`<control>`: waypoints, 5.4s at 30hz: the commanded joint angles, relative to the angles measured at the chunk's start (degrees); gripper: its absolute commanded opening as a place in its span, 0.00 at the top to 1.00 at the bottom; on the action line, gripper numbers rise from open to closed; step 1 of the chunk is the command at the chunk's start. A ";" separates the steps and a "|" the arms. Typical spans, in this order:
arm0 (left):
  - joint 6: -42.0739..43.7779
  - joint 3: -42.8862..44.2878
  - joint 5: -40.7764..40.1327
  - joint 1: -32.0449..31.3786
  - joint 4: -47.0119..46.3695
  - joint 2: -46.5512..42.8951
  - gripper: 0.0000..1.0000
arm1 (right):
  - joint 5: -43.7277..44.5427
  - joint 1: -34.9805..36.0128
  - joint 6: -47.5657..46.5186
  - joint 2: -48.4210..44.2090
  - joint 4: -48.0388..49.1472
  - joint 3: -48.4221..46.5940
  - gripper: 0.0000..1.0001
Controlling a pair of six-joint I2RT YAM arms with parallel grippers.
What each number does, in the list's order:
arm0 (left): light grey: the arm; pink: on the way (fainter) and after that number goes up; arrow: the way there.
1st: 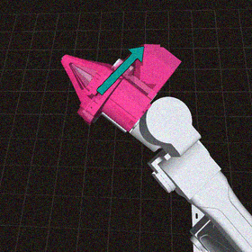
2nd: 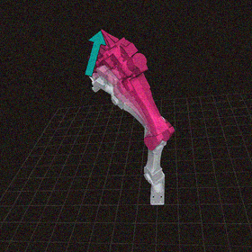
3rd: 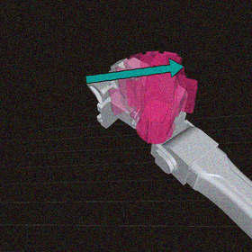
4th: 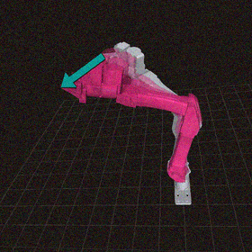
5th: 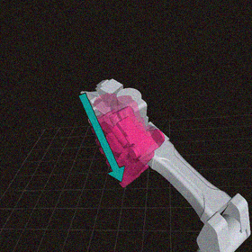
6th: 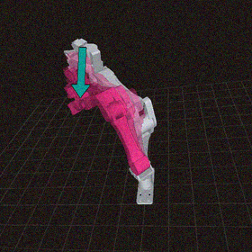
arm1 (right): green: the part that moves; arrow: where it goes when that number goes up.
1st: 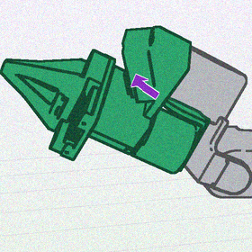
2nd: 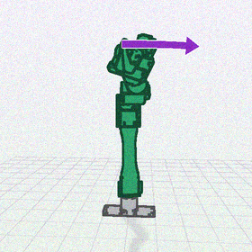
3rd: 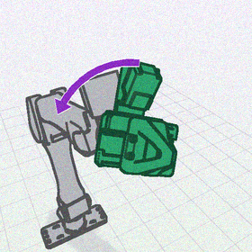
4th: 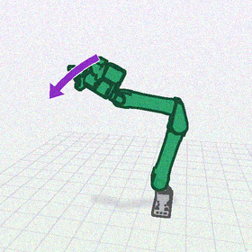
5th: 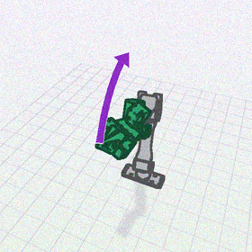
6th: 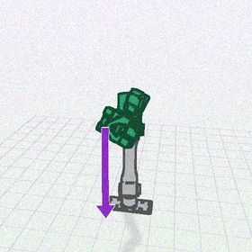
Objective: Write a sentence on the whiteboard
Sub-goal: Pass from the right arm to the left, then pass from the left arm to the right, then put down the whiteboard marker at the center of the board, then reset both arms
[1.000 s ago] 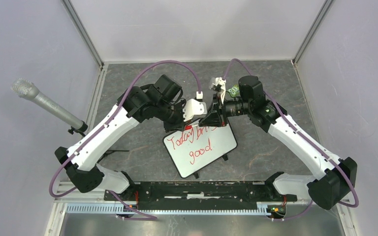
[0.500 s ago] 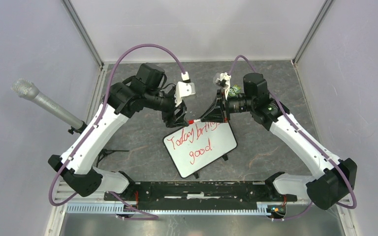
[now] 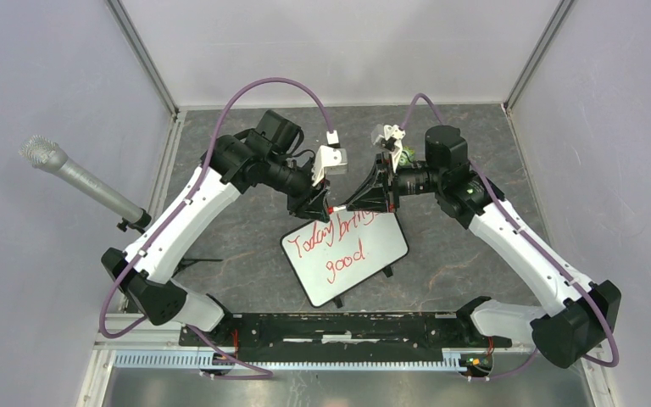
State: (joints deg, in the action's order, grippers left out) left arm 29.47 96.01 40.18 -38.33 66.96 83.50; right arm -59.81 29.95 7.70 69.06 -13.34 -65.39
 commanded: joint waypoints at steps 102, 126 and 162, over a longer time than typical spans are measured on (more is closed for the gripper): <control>-7.35 20.46 -26.57 -2.09 -2.93 7.88 0.00 | 8.43 -25.74 -27.85 7.75 -32.07 -12.98 1.00; -35.86 -8.49 -44.47 10.39 -26.77 7.40 0.00 | 43.69 -47.58 -34.82 15.00 -8.91 12.22 0.99; -34.31 -3.76 -36.94 17.45 -21.87 4.91 0.00 | 34.60 -49.12 -36.30 11.58 -16.92 4.20 0.12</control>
State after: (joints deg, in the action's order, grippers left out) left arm -4.25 85.47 3.20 -22.44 45.04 90.80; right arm -17.63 -18.94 -29.21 83.96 -27.05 -52.27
